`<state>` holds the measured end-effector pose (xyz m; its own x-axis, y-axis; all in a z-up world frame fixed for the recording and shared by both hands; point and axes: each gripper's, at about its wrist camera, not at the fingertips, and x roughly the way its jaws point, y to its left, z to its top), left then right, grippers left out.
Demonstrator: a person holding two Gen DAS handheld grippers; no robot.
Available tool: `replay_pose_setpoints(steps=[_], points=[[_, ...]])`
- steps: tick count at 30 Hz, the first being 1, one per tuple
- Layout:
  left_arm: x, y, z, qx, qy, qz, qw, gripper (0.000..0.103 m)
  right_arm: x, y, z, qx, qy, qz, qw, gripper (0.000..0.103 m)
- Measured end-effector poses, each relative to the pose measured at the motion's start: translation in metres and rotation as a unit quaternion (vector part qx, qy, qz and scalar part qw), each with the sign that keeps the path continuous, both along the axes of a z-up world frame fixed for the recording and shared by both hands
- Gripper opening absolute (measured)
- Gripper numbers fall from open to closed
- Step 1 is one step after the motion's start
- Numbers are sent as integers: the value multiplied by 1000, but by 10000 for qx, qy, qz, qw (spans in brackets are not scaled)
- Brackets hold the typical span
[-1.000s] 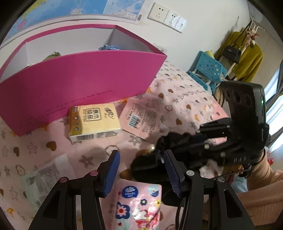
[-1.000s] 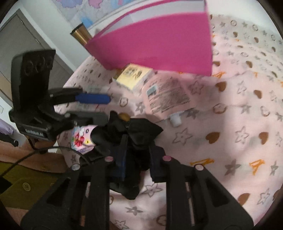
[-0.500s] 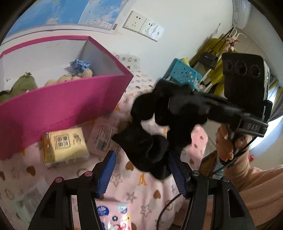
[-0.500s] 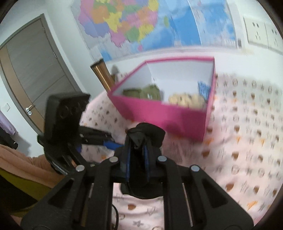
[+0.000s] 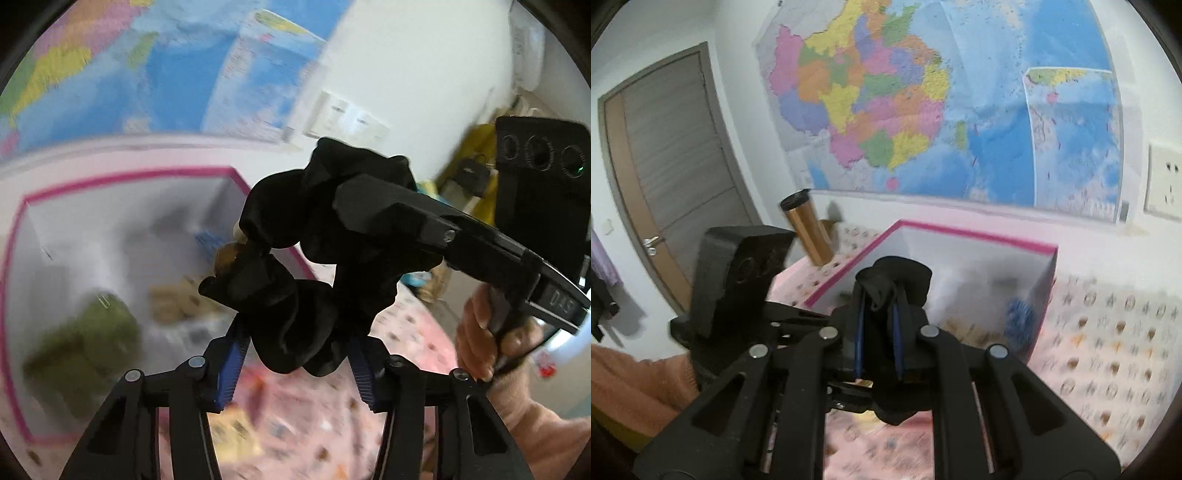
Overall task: Organize soft objects
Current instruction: 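Carry the black scrunchie into the pink box and release it, then grasp the gold tissue pack beside the box with the left tool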
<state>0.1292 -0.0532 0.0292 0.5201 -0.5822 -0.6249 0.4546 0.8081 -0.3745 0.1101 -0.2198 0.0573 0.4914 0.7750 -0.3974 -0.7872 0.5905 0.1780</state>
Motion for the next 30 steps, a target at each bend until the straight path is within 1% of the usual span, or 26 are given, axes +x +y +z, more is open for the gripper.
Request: replay_pose_setpoints(steps=[4, 7, 9, 11, 13, 14, 15, 16, 17, 18, 19, 21, 23, 26, 30], points=[[37, 5, -4, 235, 169, 335, 9990, 48, 45, 14, -5, -150, 187, -118, 9996, 14], [69, 9, -17, 573, 276, 654, 9958, 48, 72, 23, -13, -263, 291, -251, 9989, 14], [86, 13, -27, 667, 425, 754, 9940, 48, 90, 29, -20, -311, 433, -327, 9980, 14], [99, 13, -35, 797, 549, 828, 9919, 48, 103, 37, -27, -453, 535, -409, 9967, 15], [108, 12, -45, 1101, 663, 972, 9869, 48, 119, 44, -36, -742, 538, -726, 9931, 18], [107, 12, -48, 1290, 656, 1053, 9839, 48, 123, 45, -39, -847, 550, -872, 9911, 25], [104, 13, -50, 1433, 586, 1104, 9818, 48, 128, 47, -44, -1106, 469, -1224, 9852, 29], [101, 13, -50, 1491, 515, 1132, 9810, 49, 131, 49, -47, -1323, 383, -1439, 9800, 33], [98, 15, -49, 1478, 451, 1131, 9815, 51, 132, 48, -50, -1500, 335, -1601, 9751, 34], [94, 15, -47, 1460, 431, 1136, 9818, 53, 132, 45, -51, -1487, 356, -1651, 9744, 35], [89, 17, -45, 1449, 374, 1182, 9816, 53, 131, 40, -52, -1435, 440, -1654, 9747, 37], [75, 24, -41, 1488, 190, 1251, 9807, 53, 122, 29, -51, -1321, 490, -1649, 9762, 37], [59, 28, -35, 1379, 13, 1203, 9831, 53, 106, 20, -50, -1189, 510, -1506, 9801, 37], [30, 31, -23, 1158, -338, 985, 9878, 53, 77, 6, -48, -915, 572, -1141, 9876, 38], [-12, 34, -15, 1070, -652, 747, 9893, 53, 29, -8, -48, -554, 665, -564, 9946, 39]])
